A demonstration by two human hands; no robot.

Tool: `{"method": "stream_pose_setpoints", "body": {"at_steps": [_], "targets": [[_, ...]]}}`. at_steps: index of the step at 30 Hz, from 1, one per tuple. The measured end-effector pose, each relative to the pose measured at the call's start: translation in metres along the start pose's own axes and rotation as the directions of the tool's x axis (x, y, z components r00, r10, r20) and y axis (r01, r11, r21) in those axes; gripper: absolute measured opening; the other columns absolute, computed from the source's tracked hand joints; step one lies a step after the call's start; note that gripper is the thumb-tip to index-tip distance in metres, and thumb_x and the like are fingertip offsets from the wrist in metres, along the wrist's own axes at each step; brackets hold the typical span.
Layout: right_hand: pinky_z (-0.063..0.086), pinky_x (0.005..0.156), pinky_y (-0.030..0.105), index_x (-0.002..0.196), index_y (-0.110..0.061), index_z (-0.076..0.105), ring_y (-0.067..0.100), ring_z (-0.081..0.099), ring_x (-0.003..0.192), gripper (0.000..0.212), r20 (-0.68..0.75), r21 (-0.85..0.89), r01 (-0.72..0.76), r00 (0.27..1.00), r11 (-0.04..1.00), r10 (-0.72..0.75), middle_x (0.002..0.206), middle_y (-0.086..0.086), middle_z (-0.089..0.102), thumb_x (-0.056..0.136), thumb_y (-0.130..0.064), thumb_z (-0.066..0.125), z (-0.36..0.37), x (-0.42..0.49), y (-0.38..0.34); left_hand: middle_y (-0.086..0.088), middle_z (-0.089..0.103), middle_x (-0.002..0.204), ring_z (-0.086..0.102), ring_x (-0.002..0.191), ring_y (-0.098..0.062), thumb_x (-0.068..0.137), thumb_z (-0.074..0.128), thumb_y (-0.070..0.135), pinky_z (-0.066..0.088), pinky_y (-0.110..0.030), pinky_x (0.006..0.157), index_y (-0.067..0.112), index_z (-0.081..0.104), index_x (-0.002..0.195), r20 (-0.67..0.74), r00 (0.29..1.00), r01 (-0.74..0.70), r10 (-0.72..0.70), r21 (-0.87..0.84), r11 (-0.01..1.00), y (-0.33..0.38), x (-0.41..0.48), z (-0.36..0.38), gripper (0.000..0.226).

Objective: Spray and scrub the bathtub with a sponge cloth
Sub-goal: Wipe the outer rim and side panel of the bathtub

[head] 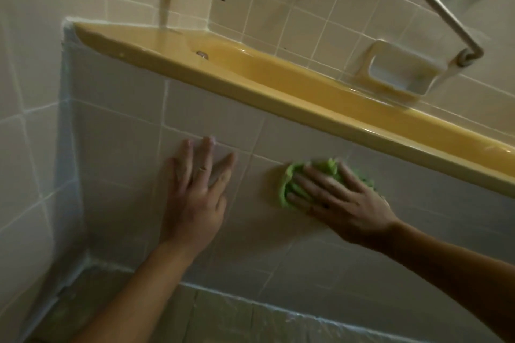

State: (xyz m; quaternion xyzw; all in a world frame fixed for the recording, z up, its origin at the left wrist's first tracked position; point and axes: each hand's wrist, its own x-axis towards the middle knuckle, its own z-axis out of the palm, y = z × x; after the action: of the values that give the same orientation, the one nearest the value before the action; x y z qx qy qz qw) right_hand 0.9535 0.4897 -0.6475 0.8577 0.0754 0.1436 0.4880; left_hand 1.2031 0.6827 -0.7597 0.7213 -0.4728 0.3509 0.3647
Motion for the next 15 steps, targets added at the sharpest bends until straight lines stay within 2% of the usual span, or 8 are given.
{"method": "stream_pose_setpoints", "body": {"at_steps": [2, 3, 4, 6, 8, 10, 12, 15], "targets": [[0.006, 0.125, 0.063, 0.164, -0.022, 0.022, 0.032, 0.012, 0.158, 0.079, 0.111, -0.072, 0.208, 0.974, 0.976, -0.199, 0.171, 0.012, 0.015, 0.094, -0.025, 0.058, 0.007, -0.026, 0.006, -0.017, 0.022, 0.171, 0.015, 0.156, -0.052, 0.092, 0.047, 0.018, 0.029, -0.073, 0.115, 0.024, 0.040, 0.159, 0.040, 0.998, -0.057, 0.056, 0.015, 0.998, 0.003, 0.001, -0.003, 0.068], [0.003, 0.125, 0.063, 0.164, -0.023, 0.022, 0.032, 0.011, 0.158, 0.079, 0.119, -0.094, 0.228, 0.969, 0.969, -0.216, 0.171, 0.012, 0.014, 0.093, -0.025, 0.057, 0.005, -0.030, 0.014, -0.017, 0.023, 0.171, 0.016, 0.156, -0.051, 0.092, 0.046, 0.019, 0.030, -0.074, 0.114, 0.024, 0.042, 0.159, 0.052, 0.995, -0.087, 0.086, 0.028, 0.996, 0.004, 0.002, -0.003, 0.068], [0.003, 0.125, 0.064, 0.164, -0.023, 0.022, 0.033, 0.011, 0.158, 0.076, 0.085, -0.102, 0.179, 0.982, 0.979, -0.171, 0.171, 0.012, 0.014, 0.094, -0.025, 0.055, 0.000, -0.028, 0.024, -0.016, 0.023, 0.171, 0.017, 0.155, -0.051, 0.091, 0.048, 0.019, 0.030, -0.074, 0.113, 0.024, 0.044, 0.158, 0.061, 0.992, -0.116, 0.113, 0.042, 0.992, 0.005, 0.002, -0.003, 0.068], [0.011, 0.123, 0.068, 0.163, -0.021, 0.026, 0.037, 0.014, 0.157, 0.066, -0.074, -0.050, -0.086, 0.994, 0.995, 0.082, 0.169, 0.015, 0.019, 0.101, -0.022, 0.050, -0.013, -0.012, 0.046, -0.014, 0.022, 0.172, 0.015, 0.156, -0.050, 0.087, 0.056, 0.016, 0.028, -0.075, 0.114, 0.023, 0.044, 0.158, 0.075, 0.985, -0.159, 0.154, 0.058, 0.986, 0.006, 0.002, 0.000, 0.073], [0.023, 0.118, 0.071, 0.160, -0.016, 0.034, 0.041, 0.023, 0.154, 0.056, -0.243, 0.063, -0.364, 0.898, 0.929, 0.368, 0.165, 0.020, 0.028, 0.107, -0.024, 0.051, -0.027, 0.005, 0.058, -0.012, 0.019, 0.173, 0.009, 0.158, -0.048, 0.088, 0.062, 0.018, 0.025, -0.074, 0.117, 0.024, 0.038, 0.161, 0.103, 0.979, -0.182, 0.174, 0.078, 0.980, 0.009, 0.001, 0.002, 0.077], [0.027, 0.115, 0.071, 0.157, -0.012, 0.039, 0.043, 0.027, 0.152, 0.054, -0.318, 0.129, -0.457, 0.821, 0.880, 0.474, 0.162, 0.023, 0.032, 0.107, -0.024, 0.055, -0.028, 0.007, 0.050, -0.011, 0.019, 0.173, 0.008, 0.158, -0.048, 0.089, 0.063, 0.021, 0.023, -0.074, 0.118, 0.024, 0.038, 0.161, 0.114, 0.978, -0.188, 0.177, 0.097, 0.977, 0.016, 0.003, 0.003, 0.076], [0.021, 0.118, 0.071, 0.158, -0.013, 0.037, 0.042, 0.024, 0.154, 0.055, -0.275, 0.119, -0.374, 0.878, 0.920, 0.393, 0.165, 0.021, 0.029, 0.106, -0.021, 0.052, -0.008, -0.020, 0.021, -0.011, 0.021, 0.172, 0.013, 0.157, -0.048, 0.088, 0.064, 0.022, 0.024, -0.073, 0.118, 0.025, 0.041, 0.159, 0.124, 0.975, -0.200, 0.186, 0.121, 0.972, 0.028, 0.009, 0.003, 0.075], [0.004, 0.125, 0.063, 0.162, -0.015, 0.026, 0.036, 0.013, 0.157, 0.068, -0.056, 0.022, -0.077, 0.995, 0.997, 0.078, 0.169, 0.016, 0.019, 0.098, -0.022, 0.047, 0.040, -0.089, -0.022, -0.011, 0.020, 0.172, 0.015, 0.157, -0.047, 0.087, 0.059, 0.025, 0.028, -0.071, 0.117, 0.027, 0.039, 0.160, 0.160, 0.963, -0.241, 0.215, 0.166, 0.956, 0.049, 0.018, 0.003, 0.076]]}}
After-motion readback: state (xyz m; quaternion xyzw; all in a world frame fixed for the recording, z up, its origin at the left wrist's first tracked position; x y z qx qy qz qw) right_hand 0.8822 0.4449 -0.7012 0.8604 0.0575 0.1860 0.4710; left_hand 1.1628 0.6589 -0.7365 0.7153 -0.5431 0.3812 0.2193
